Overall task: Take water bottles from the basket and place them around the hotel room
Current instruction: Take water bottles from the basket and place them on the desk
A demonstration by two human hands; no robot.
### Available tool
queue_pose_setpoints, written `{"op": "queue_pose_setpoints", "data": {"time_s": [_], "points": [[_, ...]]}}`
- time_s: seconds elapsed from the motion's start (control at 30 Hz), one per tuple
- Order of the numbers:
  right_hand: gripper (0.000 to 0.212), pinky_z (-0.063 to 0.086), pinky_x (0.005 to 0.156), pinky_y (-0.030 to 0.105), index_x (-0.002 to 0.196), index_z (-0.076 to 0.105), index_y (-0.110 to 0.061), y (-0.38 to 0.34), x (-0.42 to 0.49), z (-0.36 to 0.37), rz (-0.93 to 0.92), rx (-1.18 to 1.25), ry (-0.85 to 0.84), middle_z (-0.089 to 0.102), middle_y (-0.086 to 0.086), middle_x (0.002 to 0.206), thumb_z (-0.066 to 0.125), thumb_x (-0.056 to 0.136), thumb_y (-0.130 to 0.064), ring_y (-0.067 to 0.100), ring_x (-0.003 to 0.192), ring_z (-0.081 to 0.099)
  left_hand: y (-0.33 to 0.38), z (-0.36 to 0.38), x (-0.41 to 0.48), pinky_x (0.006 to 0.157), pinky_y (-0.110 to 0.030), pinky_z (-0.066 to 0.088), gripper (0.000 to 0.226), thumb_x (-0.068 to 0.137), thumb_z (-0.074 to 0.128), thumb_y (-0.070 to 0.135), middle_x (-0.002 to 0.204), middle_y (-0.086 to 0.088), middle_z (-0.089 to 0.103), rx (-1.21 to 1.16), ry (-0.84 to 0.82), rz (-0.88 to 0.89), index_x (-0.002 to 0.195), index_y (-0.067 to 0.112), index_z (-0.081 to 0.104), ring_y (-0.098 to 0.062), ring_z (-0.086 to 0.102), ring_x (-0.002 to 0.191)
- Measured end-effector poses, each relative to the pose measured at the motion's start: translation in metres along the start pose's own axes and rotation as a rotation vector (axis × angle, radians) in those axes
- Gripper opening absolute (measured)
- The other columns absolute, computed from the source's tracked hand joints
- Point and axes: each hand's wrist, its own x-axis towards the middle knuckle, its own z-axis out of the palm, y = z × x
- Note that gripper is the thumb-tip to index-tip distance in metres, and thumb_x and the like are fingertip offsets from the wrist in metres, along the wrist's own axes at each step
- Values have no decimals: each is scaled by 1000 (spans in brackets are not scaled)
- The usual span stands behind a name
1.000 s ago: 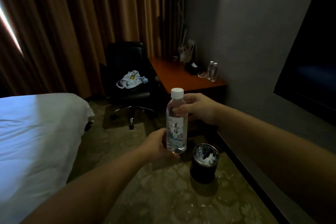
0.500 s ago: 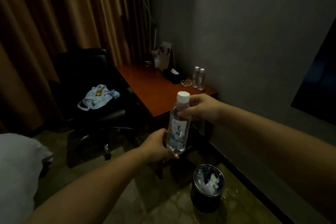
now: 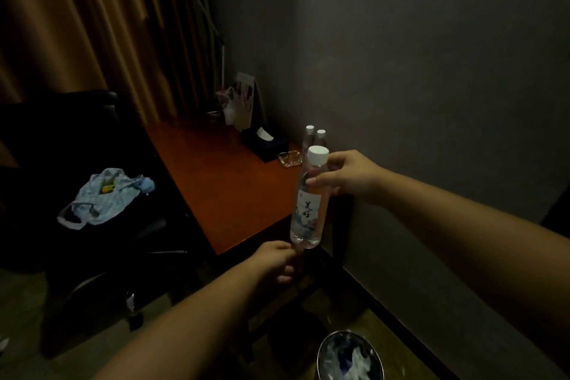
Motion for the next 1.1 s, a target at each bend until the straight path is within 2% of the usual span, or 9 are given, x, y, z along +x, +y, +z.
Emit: {"op": "queue_pose_setpoints", "data": {"time_s": [0.17, 0.3, 0.47, 0.57, 0.7, 0.77, 0.87, 0.97, 1.1], "points": [[24, 55, 81, 36, 92, 66, -26, 23, 74, -44, 25, -38, 40, 69, 1, 104, 76, 72, -15, 17, 98, 65, 52, 26, 76, 64, -31, 52, 15, 91, 51, 8, 99, -11, 66, -285, -66, -59, 102, 11, 60, -19, 64, 80], [27, 55, 82, 35, 94, 65, -22, 47, 124, -71, 70, -52, 111, 69, 0, 104, 77, 71, -15, 18, 99, 65, 84, 32, 133, 66, -34, 49, 13, 93, 45, 13, 99, -11, 64, -379, -79, -132, 98, 10, 57, -22, 62, 88], [26, 54, 78, 31, 89, 63, -26, 84, 188, -96, 167, -52, 227, 67, -5, 98, 77, 71, -15, 18, 100, 64, 114, 27, 216, 67, -36, 47, 19, 88, 41, 2, 102, -12, 59, -436, -149, -201, 93, 9, 57, -21, 58, 86], [30, 53, 84, 36, 94, 61, -25, 104, 232, -111, 251, -64, 288, 64, -4, 104, 77, 71, -15, 20, 104, 61, 136, 17, 272, 75, -38, 49, 25, 87, 38, -2, 109, -11, 60, -422, -210, -242, 98, 10, 57, -22, 59, 92], [33, 50, 93, 41, 98, 61, -24, 123, 287, -128, 362, -69, 354, 63, -3, 109, 76, 71, -13, 22, 112, 57, 167, 0, 343, 89, -39, 45, 40, 89, 35, -2, 125, -13, 58, -456, -312, -299, 123, 10, 52, -23, 58, 107], [39, 48, 96, 43, 106, 60, -21, 133, 311, -134, 430, -73, 393, 61, 1, 118, 76, 71, -13, 22, 114, 55, 176, -7, 373, 87, -39, 45, 46, 89, 33, -4, 129, -13, 56, -472, -333, -328, 130, 8, 47, -25, 55, 117], [47, 49, 95, 44, 111, 59, -17, 151, 339, -137, 509, -101, 441, 62, 3, 118, 79, 69, -12, 21, 112, 57, 183, -11, 413, 79, -39, 49, 49, 89, 31, -7, 136, -14, 51, -514, -394, -369, 135, 6, 43, -28, 47, 128], [51, 50, 94, 41, 113, 60, -13, 171, 359, -132, 564, -218, 459, 64, 4, 116, 81, 66, -12, 22, 110, 59, 183, -5, 442, 99, -41, 39, 49, 89, 32, -4, 132, -10, 54, -471, -454, -396, 136, 7, 43, -25, 45, 129], [53, 49, 93, 37, 115, 59, -12, 190, 373, -137, 618, -261, 496, 63, 6, 117, 81, 67, -13, 21, 109, 58, 178, 7, 467, 106, -42, 32, 51, 90, 32, -2, 140, -8, 48, -390, -476, -419, 139, 10, 41, -26, 42, 132]]}}
